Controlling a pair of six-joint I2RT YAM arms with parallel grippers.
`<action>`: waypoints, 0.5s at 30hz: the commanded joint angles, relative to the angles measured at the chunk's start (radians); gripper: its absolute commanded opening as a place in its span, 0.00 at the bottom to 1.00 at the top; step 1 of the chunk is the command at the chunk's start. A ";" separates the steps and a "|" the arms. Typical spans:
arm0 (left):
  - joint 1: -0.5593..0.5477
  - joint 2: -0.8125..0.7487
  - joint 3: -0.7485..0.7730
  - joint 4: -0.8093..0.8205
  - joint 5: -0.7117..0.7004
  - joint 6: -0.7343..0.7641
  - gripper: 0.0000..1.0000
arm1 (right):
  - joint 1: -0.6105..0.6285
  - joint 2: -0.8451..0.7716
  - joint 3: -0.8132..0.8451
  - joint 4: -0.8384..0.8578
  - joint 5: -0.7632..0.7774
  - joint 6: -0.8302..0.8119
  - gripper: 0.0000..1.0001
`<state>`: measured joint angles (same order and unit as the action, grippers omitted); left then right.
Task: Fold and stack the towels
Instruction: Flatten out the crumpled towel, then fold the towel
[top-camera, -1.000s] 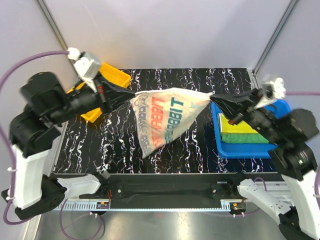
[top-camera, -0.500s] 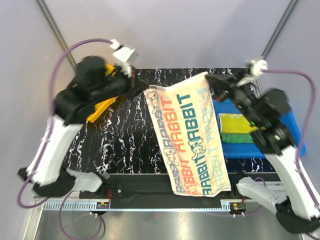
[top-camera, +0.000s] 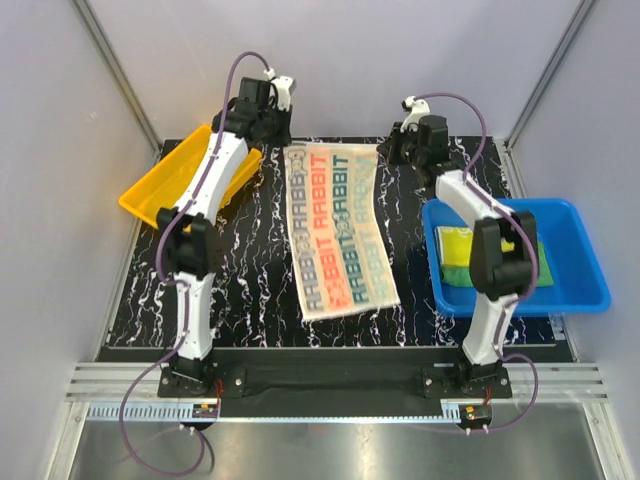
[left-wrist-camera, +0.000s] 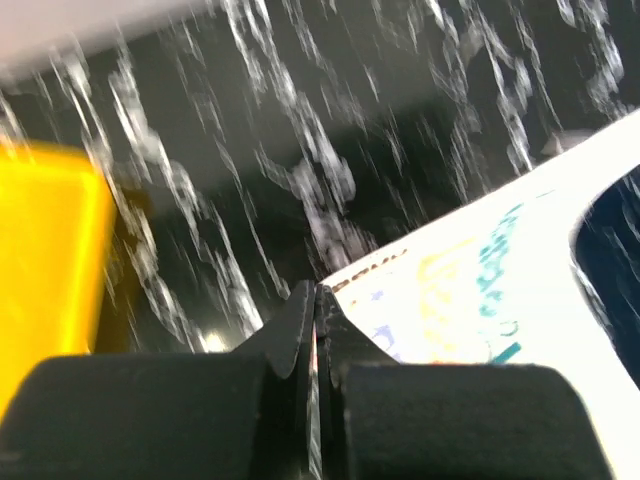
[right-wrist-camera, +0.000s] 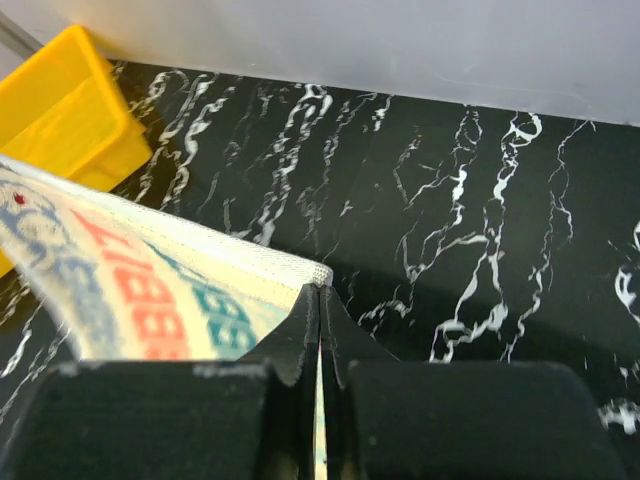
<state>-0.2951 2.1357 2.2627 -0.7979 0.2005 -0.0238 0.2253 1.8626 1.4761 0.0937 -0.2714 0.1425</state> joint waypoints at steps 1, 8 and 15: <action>0.010 0.125 0.199 0.031 -0.010 0.081 0.00 | -0.030 0.137 0.162 0.126 -0.098 0.037 0.00; 0.016 0.070 -0.048 0.224 0.025 0.081 0.00 | -0.034 0.285 0.291 0.150 -0.140 0.000 0.00; 0.013 0.034 -0.110 0.129 0.042 0.114 0.00 | -0.034 0.173 0.198 0.035 -0.083 -0.047 0.00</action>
<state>-0.2829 2.2612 2.1834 -0.6823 0.2134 0.0471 0.1913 2.1468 1.7027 0.1577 -0.3836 0.1432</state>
